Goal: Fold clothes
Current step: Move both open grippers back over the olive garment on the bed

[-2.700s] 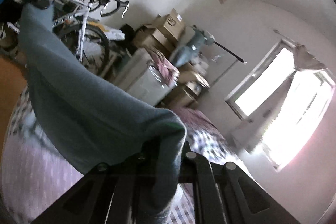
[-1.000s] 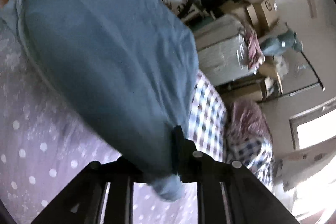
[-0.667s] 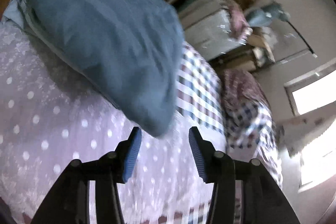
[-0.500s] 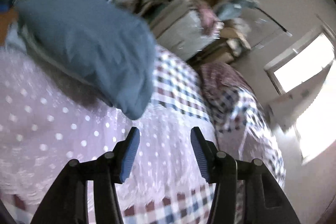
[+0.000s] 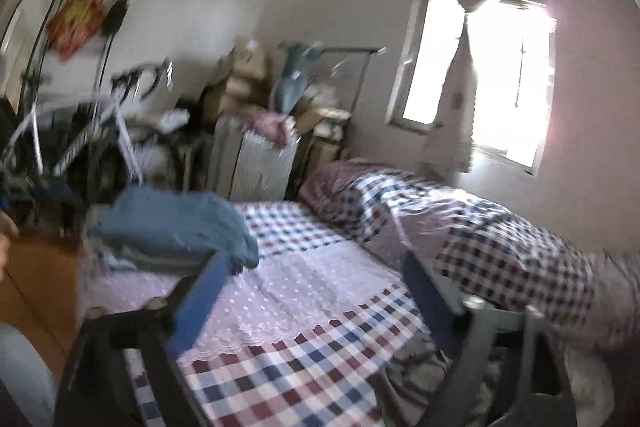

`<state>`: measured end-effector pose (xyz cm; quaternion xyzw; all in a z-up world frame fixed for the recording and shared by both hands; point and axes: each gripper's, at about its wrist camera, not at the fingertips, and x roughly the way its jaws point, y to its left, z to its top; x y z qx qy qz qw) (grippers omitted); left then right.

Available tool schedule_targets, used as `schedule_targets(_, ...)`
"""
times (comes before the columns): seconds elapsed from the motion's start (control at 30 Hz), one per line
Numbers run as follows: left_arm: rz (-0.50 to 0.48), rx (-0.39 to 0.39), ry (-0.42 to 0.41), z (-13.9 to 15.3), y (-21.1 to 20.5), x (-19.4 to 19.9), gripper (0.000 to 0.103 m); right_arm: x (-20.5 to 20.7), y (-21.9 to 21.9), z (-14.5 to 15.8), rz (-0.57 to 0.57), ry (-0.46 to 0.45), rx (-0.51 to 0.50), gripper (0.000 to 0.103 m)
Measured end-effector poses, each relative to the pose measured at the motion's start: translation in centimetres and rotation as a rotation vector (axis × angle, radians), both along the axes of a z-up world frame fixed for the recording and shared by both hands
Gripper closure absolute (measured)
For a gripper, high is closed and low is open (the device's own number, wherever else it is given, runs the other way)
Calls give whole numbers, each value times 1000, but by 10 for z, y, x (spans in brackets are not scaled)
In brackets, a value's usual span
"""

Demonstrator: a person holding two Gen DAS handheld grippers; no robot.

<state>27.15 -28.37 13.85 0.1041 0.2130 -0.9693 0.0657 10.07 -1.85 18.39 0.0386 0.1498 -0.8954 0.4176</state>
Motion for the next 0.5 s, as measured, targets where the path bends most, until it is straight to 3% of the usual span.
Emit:
schedule_targets(0.2, -110, -73, 60, 34, 85, -41, 7, 24, 109, 19, -160, -72, -220, 0)
schedule_targets(0.33, -169, -75, 83, 47, 133, -71, 1, 22, 162, 16, -282, -119, -270, 0)
schedule_targets(0.5, -240, -118, 94, 54, 200, -117, 1, 6, 232, 5, -450, -202, -376, 0)
